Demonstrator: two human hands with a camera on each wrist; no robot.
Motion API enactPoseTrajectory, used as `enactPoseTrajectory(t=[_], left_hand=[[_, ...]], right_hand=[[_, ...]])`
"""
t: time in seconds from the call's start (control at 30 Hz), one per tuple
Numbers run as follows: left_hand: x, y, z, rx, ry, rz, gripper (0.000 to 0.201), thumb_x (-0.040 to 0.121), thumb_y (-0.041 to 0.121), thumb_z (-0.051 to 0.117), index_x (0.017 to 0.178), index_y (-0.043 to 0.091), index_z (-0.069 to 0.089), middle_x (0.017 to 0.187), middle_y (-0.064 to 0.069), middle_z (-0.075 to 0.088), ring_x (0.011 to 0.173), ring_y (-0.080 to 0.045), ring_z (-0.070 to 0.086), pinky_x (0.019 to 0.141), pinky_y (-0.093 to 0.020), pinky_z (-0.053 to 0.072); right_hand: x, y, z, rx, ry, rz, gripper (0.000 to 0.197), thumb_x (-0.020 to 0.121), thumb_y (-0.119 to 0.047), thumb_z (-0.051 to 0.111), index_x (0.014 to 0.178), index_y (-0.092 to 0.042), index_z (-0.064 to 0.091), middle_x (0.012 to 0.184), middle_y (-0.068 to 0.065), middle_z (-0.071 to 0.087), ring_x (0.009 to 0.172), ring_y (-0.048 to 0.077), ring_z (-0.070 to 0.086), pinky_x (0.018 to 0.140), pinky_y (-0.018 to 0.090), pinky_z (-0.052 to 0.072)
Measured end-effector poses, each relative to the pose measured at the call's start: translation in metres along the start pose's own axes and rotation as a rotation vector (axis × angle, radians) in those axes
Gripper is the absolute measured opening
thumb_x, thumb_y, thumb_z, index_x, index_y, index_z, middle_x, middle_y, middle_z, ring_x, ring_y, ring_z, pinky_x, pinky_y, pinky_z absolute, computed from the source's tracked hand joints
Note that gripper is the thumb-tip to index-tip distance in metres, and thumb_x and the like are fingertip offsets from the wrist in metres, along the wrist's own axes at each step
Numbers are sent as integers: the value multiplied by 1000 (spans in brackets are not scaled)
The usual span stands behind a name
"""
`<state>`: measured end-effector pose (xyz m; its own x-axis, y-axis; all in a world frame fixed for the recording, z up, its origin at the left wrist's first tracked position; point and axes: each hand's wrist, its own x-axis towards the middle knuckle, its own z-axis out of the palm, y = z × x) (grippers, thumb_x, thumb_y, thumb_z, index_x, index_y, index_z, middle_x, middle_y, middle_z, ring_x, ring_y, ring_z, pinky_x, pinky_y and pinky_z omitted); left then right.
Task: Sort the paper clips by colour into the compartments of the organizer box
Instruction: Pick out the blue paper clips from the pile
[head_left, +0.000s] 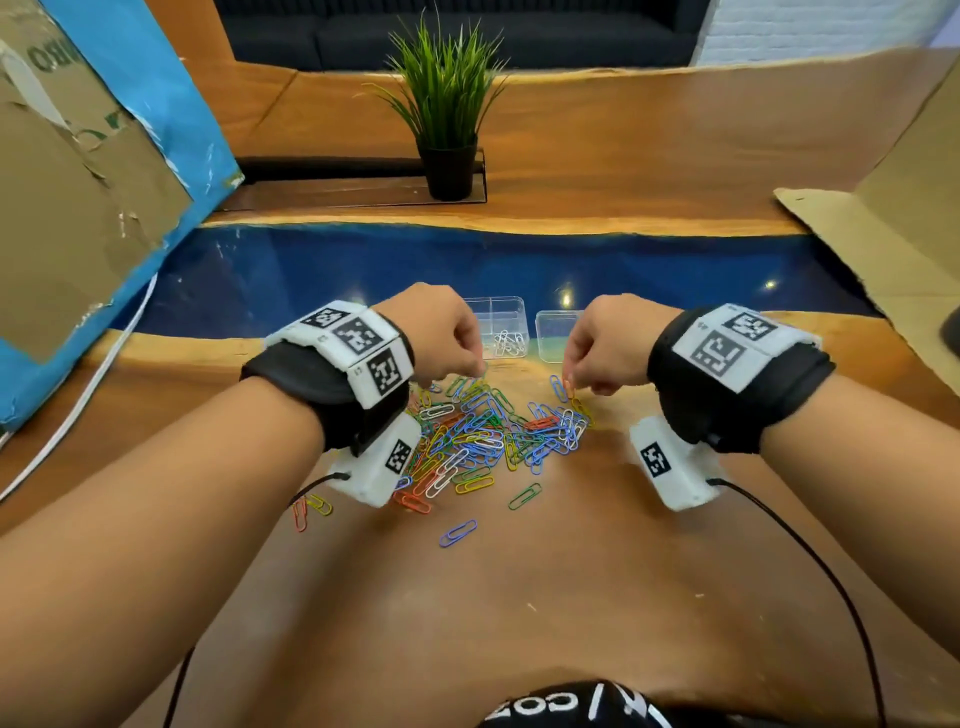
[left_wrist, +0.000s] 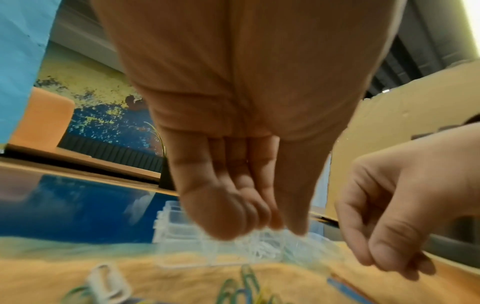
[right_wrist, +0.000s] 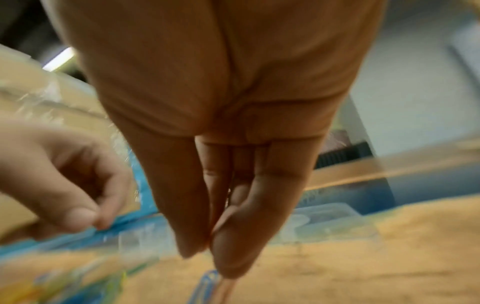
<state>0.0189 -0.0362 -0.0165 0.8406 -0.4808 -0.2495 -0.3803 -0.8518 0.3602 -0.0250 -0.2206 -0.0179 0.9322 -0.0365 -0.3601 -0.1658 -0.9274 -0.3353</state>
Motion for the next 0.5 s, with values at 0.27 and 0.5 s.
enactPoseTrajectory(t=[0.27, 0.5], left_hand=[[-19, -15, 12, 135, -92, -70, 5, 79, 21, 71, 78, 17, 71, 62, 5, 66, 43, -2, 54, 56, -20, 48], [-30, -24, 22, 193, -142, -89, 12, 76, 27, 76, 78, 19, 67, 67, 9, 63, 57, -2, 54, 54, -19, 40]], right_hand=[[-13, -10, 22, -345, -70, -110, 14, 80, -16, 69, 93, -23, 70, 79, -6, 59, 79, 15, 54, 63, 21, 39], [-13, -4, 26, -300, -52, -128, 11, 85, -15, 57, 79, -20, 65, 80, -1, 62, 80, 19, 56, 54, 19, 36]])
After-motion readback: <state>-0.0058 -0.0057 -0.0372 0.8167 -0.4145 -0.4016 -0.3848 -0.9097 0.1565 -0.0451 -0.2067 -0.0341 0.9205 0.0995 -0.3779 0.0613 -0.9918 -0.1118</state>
